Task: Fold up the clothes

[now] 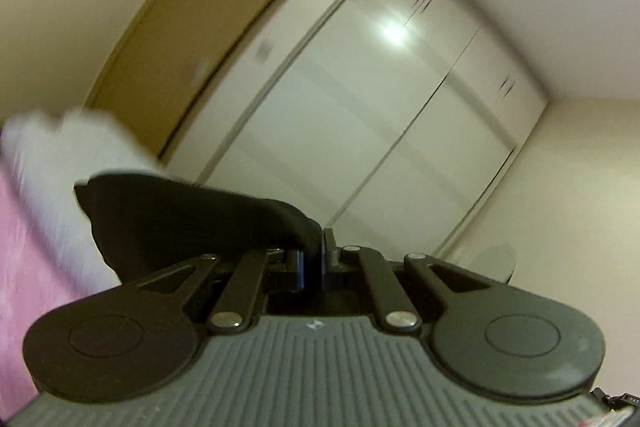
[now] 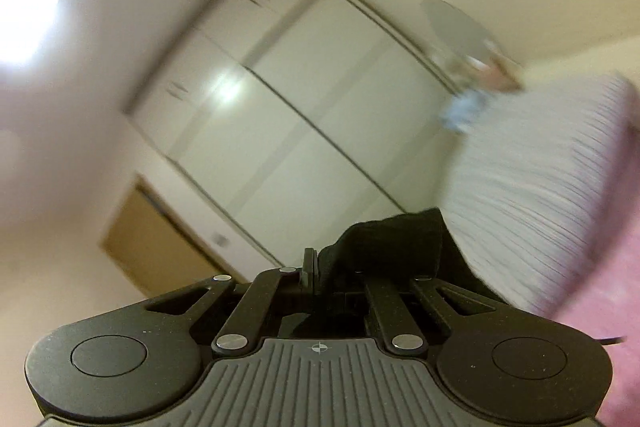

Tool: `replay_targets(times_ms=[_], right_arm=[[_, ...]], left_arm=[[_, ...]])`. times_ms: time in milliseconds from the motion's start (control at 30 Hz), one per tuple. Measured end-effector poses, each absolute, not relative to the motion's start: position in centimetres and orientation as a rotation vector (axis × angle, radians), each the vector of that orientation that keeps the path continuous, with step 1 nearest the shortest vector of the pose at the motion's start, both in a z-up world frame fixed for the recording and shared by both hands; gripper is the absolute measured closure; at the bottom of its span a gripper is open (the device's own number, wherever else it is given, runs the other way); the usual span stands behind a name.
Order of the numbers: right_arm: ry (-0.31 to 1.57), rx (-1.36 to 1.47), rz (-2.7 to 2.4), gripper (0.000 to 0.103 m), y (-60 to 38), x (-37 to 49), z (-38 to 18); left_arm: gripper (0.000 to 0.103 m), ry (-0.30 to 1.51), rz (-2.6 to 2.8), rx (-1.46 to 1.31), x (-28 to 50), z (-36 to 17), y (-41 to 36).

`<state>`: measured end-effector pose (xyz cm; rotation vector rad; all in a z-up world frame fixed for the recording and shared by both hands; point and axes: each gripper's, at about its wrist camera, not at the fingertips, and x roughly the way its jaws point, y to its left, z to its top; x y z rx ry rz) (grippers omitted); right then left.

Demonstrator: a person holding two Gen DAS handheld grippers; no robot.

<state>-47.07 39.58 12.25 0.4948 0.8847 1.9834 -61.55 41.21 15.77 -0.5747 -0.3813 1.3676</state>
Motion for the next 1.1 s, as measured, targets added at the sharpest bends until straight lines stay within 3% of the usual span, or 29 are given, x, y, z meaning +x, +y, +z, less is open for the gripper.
replay_targets(times_ms=[100, 233, 333, 500, 700, 800, 1100], right_arm=[[0.839, 0.535, 2.035, 0.100, 39.1, -48.2, 14.5], [0.881, 0.494, 2.065, 0.100, 37.9, -48.1, 12.1], [1.020, 0.382, 2.015, 0.100, 36.6, -47.2, 6.8], [1.229, 0.066, 1.832, 0.100, 29.0, -45.0, -5.7], [1.507, -0.350, 1.468, 0.100, 21.0, -41.6, -21.2], [1.610, -0.539, 1.275, 0.100, 17.1, -39.9, -28.5], [1.536, -0.493, 1.299, 0.103, 14.8, -35.4, -23.1]], left_arm=[[0.099, -0.401, 1.360, -0.475, -62.5, 19.6, 38.6], [0.098, -0.376, 1.349, -0.495, -62.9, 16.4, 32.8], [0.098, -0.304, 1.380, -0.614, -62.7, 9.4, 27.5], [0.098, -0.155, 1.511, -1.037, -62.2, -6.8, 18.2], [0.099, 0.147, 1.660, -1.481, -61.7, -22.2, 10.0], [0.099, 0.242, 1.693, -1.491, -61.5, -23.1, 9.2], [0.099, 0.239, 1.655, -1.412, -61.2, -18.7, 7.9]])
